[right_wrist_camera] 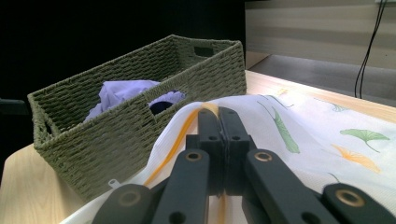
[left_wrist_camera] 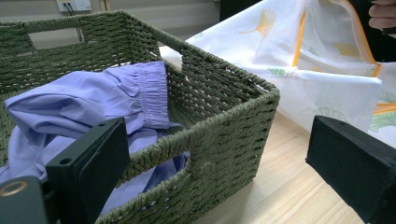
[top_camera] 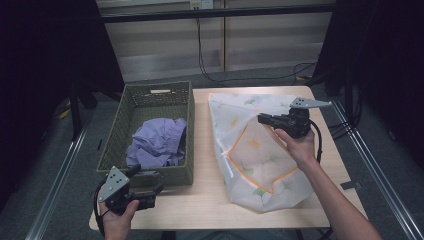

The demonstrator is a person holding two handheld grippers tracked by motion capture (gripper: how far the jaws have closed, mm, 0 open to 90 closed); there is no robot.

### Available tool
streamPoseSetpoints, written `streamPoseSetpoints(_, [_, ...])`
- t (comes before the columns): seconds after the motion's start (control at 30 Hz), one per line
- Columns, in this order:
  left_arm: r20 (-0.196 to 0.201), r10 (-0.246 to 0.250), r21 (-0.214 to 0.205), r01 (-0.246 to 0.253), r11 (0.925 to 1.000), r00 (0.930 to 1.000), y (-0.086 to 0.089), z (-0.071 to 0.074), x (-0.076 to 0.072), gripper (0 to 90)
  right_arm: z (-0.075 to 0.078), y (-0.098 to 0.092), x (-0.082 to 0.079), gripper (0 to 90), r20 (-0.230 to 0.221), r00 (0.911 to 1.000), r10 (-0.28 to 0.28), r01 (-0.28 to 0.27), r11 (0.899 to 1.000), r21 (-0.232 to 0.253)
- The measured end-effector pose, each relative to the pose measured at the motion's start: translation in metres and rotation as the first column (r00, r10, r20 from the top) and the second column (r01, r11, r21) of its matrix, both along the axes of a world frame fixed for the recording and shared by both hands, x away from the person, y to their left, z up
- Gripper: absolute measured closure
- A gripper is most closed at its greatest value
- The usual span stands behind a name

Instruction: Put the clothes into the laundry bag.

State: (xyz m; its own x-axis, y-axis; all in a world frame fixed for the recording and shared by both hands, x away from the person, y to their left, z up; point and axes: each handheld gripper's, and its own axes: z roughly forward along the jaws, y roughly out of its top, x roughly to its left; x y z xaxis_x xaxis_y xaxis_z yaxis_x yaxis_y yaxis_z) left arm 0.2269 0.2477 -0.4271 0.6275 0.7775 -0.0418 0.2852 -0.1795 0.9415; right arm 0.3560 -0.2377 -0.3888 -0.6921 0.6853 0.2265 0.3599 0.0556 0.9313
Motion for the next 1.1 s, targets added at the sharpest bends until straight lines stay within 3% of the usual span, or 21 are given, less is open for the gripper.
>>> streamPoseSetpoints(0.13, [0.015,-0.014,0.041,0.013,0.9991,0.9998,-0.003,0.001,0.0,5.8,-0.005,0.001,-0.001,89.9,-0.006,0.9999,0.011,-0.011,1.0,0.002])
streamPoseSetpoints(0.23, [0.015,-0.009,0.037,0.009,0.9993,0.9998,-0.004,0.005,0.001,5.7,-0.005,0.002,-0.002,89.9,-0.017,0.9994,0.029,-0.029,1.0,0.0])
streamPoseSetpoints(0.3, [-0.01,-0.03,0.037,0.031,0.9989,0.9995,-0.004,0.007,0.007,4.8,-0.004,0.002,-0.002,89.9,-0.015,0.9995,0.026,-0.026,1.0,0.008])
streamPoseSetpoints(0.4, [-0.03,-0.02,0.04,0.021,0.999,0.9993,-0.007,0.008,0.015,4.5,-0.004,0.001,-0.003,89.9,-0.018,0.9995,0.027,-0.027,1.0,0.001])
streamPoseSetpoints(0.53, [-0.029,-0.024,0.12,0.027,0.9924,0.9993,-0.009,0.012,0.022,4.6,-0.004,0.001,-0.003,89.9,-0.019,0.9994,0.028,-0.028,1.0,-0.006])
streamPoseSetpoints(0.6, [-0.039,-0.013,0.135,0.018,0.9907,0.9991,-0.008,0.015,0.026,5.3,-0.006,0.001,-0.003,89.9,-0.023,0.9994,0.025,-0.026,1.0,-0.009])
streamPoseSetpoints(0.77, [-0.064,-0.003,0.124,0.011,0.9922,0.998,-0.003,0.026,0.042,7.7,-0.007,0.003,-0.003,89.9,-0.027,0.9992,0.03,-0.03,0.999,-0.021])
streamPoseSetpoints(0.87, [-0.129,-0.046,0.124,0.062,0.9904,0.9905,-0.004,0.03,0.055,11.1,-0.006,0.004,-0.004,89.9,-0.026,0.9991,0.034,-0.034,0.999,-0.023])
streamPoseSetpoints(0.9, [-0.119,-0.038,0.142,0.055,0.9883,0.9922,-0.006,0.031,0.056,10.8,-0.006,0.004,-0.004,89.9,-0.027,0.999,0.035,-0.036,0.999,-0.023])
streamPoseSetpoints(1.03, [-0.117,-0.036,0.133,0.052,0.9898,0.9925,-0.008,0.034,0.066,11.0,-0.006,0.002,-0.003,89.9,-0.031,0.9988,0.039,-0.039,0.999,-0.014])
streamPoseSetpoints(1.1, [-0.124,-0.024,0.151,0.043,0.9876,0.992,-0.006,0.035,0.073,10.0,-0.005,0.001,-0.003,89.9,-0.03,0.9989,0.036,-0.036,0.999,-0.008])
